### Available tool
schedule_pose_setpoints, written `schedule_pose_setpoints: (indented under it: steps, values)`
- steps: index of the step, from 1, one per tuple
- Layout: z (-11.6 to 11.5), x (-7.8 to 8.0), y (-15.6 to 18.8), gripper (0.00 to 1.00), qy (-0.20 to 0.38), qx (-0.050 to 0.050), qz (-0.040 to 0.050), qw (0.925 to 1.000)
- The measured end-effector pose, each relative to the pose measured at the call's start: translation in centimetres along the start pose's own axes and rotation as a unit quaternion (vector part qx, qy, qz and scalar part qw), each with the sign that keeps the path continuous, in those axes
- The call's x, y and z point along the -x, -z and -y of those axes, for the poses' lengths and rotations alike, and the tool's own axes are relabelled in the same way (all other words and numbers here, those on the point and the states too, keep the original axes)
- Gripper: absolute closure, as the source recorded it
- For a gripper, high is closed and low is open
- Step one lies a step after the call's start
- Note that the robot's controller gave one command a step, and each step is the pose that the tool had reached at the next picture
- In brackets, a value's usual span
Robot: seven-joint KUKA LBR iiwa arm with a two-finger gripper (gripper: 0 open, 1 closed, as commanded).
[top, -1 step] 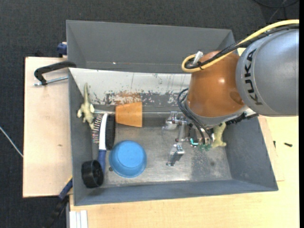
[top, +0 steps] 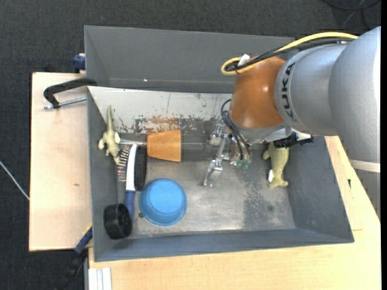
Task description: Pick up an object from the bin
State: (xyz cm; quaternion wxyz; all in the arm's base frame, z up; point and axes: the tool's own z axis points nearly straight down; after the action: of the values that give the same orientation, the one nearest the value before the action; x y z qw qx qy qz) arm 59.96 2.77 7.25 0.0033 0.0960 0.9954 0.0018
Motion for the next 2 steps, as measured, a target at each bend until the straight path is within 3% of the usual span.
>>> schedule_pose_setpoints:
  steps: [1, 2]
  values:
    - [-3.1, -1.4, 3.0, 0.00, -0.045, 0.000, 0.0004, 0.9990]
    - [-6.1, -1.5, 3.3, 0.00, -0.243, -0.001, -0.0004, 0.9700]
